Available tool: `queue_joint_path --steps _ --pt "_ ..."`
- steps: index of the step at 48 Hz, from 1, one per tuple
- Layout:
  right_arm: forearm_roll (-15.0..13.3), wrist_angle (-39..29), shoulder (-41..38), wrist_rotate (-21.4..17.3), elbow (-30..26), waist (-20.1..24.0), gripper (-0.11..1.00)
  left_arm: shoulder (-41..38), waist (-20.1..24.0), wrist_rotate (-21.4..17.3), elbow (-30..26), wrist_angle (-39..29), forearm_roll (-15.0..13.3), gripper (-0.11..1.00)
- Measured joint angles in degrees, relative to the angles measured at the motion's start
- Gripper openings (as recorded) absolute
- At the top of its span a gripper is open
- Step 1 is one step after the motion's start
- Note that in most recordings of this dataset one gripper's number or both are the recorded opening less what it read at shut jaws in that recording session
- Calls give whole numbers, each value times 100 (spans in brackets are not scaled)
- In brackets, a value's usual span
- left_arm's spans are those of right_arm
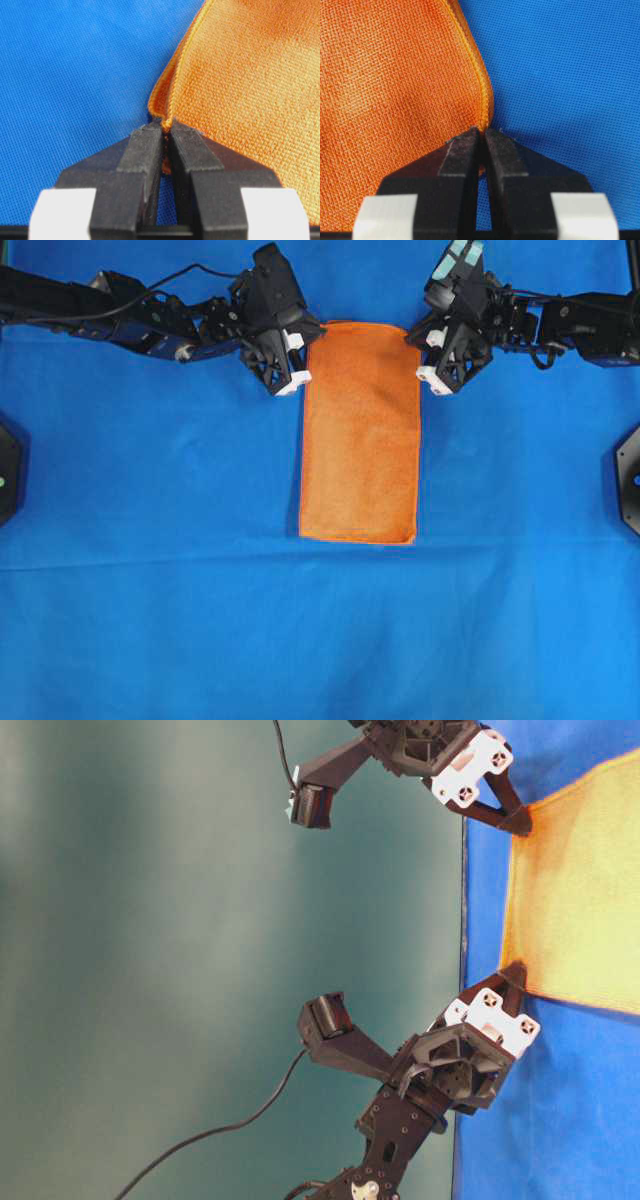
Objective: Fold the orange towel.
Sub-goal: 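Pull both held corners toward the near edge, folding the strip in half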
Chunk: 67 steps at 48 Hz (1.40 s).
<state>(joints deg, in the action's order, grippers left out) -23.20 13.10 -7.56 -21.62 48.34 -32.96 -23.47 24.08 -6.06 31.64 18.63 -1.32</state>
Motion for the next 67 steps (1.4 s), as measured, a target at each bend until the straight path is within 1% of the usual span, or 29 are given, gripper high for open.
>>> queue_joint_path --steps 8,12,19,24,31,39,47,51,59,67 --pt "0 -97 246 26 -9 0 3 229 0 -193 97 -281 0 1" --pt "-9 -185 413 79 -26 -26 3 343 44 -202 97 -325 0 1" --pt "0 -308 571 220 -105 -123 3 492 220 -211 70 -325 0 1" --pt "0 -378 589 272 -193 -158 3 536 334 -308 70 -334 0 1" --pt "-9 -431 589 272 -272 -185 3 554 413 -457 53 -325 0 1" --pt "-9 -457 589 264 -272 -185 3 571 422 -527 35 -334 0 1" --pt "-9 -589 721 202 -229 -185 3 765 413 -633 35 -325 9 1" --pt "0 -677 870 202 -176 -185 3 870 387 -703 35 -334 0 1" --pt "-9 -870 1257 176 -79 -53 3 1020 272 -694 62 -360 9 1" --pt "44 -1169 1705 132 62 360 3 1362 -79 -668 325 -404 9 1"
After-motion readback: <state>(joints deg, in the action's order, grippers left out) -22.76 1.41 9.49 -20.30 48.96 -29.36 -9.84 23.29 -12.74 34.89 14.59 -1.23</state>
